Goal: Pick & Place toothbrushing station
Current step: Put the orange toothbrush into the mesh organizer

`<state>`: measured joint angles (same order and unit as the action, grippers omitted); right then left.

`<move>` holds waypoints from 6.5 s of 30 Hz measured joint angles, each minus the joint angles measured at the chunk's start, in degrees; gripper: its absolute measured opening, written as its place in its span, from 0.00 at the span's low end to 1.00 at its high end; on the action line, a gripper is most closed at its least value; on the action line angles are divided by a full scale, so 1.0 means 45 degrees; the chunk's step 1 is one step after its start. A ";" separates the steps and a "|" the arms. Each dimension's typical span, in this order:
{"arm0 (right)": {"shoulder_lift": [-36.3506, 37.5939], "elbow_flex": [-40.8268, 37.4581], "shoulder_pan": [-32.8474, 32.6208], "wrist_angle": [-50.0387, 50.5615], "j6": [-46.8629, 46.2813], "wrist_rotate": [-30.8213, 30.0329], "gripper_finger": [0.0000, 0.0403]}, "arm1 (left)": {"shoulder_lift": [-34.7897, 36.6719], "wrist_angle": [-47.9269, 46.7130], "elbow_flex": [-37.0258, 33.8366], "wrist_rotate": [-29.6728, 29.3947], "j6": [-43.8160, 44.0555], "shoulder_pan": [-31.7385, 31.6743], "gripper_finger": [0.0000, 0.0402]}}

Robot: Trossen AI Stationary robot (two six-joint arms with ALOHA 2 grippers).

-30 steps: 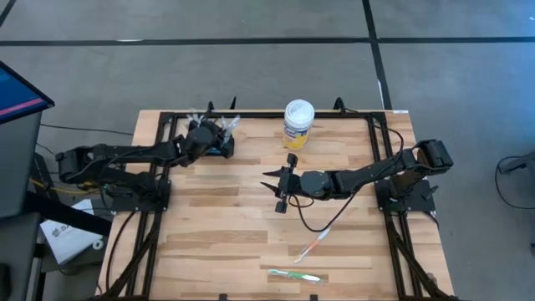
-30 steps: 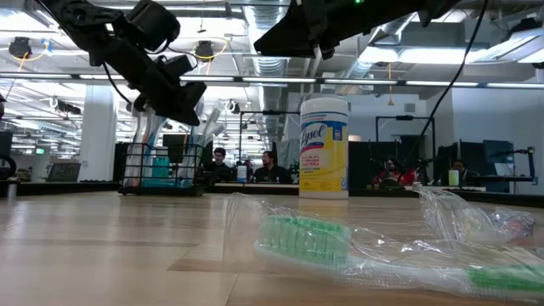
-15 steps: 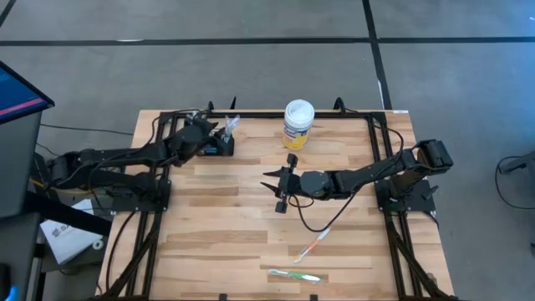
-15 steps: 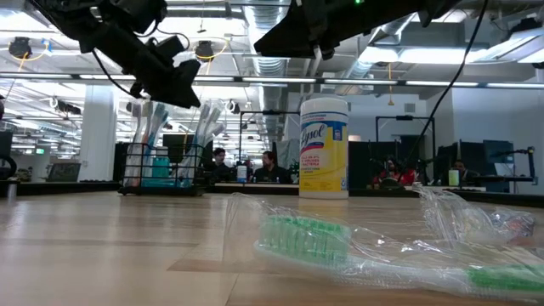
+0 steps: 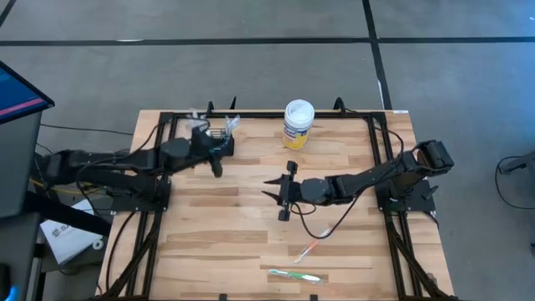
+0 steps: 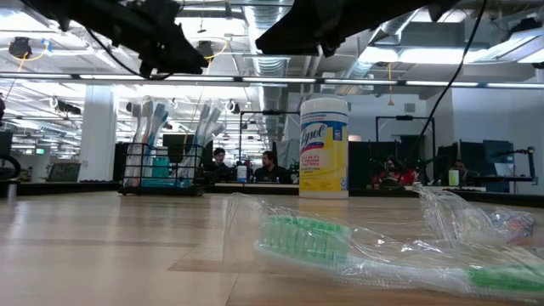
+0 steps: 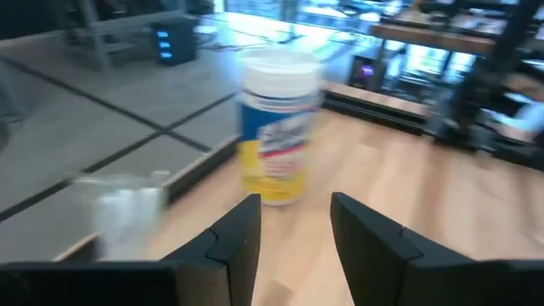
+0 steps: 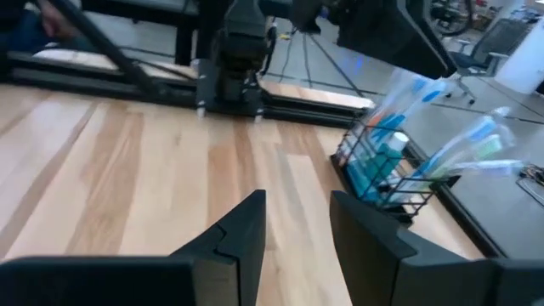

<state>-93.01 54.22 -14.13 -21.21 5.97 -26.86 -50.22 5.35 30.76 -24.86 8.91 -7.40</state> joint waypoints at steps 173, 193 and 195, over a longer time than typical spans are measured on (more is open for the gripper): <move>0.0702 0.0381 0.0701 -0.0752 0.1339 0.2500 0.00 | -0.2142 0.2250 -0.0146 0.0387 -0.0117 0.3662 0.32; 0.0651 0.0378 0.1858 -0.4152 0.1133 0.4343 0.00 | -0.2148 0.5602 -0.0146 0.1281 -0.2522 0.3638 0.32; 0.0651 0.0379 0.1928 -0.4209 0.1129 0.4348 0.00 | -0.2286 0.5956 -0.0146 0.1302 -0.2816 0.3628 0.32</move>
<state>-90.08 55.92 -5.45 -40.15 11.05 -7.29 -60.50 32.15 30.11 -19.00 -3.76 8.93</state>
